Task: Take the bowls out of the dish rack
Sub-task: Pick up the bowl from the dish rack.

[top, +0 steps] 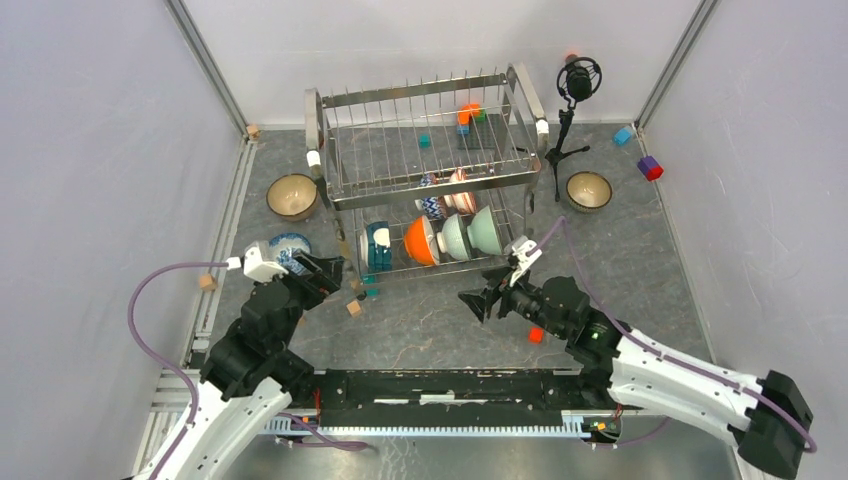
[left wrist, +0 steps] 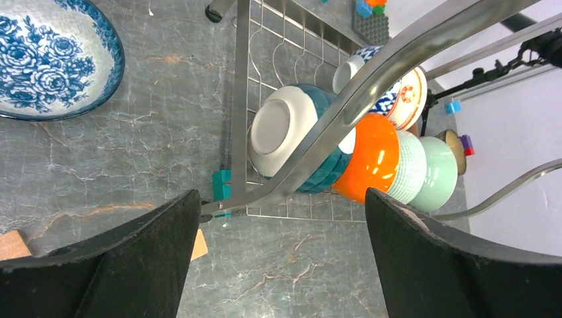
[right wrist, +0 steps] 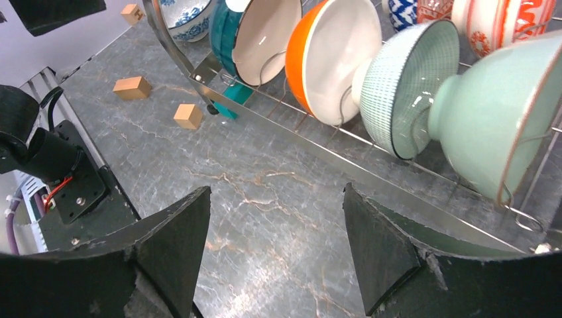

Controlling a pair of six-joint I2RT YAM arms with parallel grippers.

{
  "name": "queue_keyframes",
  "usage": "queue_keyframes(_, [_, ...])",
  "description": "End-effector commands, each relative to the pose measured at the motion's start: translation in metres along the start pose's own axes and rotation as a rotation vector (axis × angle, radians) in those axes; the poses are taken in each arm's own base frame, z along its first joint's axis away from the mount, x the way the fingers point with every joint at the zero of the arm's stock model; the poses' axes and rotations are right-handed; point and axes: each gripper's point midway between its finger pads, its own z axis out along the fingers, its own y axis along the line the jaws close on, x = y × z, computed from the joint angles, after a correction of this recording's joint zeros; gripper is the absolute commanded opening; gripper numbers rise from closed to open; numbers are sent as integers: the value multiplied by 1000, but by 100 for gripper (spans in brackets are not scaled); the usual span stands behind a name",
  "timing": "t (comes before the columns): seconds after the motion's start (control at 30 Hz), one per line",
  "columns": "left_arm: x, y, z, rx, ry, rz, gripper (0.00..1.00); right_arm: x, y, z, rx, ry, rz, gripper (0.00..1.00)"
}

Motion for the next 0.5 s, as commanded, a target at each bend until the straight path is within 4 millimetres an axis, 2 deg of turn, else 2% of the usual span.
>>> queue_keyframes(0.0, [7,-5,4,20,38,52,97,-49,16,17,14,-162,16,78])
queue_keyframes(0.2, [8,-3,4,19,34,50,97,-59,54,44,-92,-207,136,80])
queue_keyframes(0.47, [8,-2,5,24,20,33,95,-63,74,84,-123,-197,334,80])
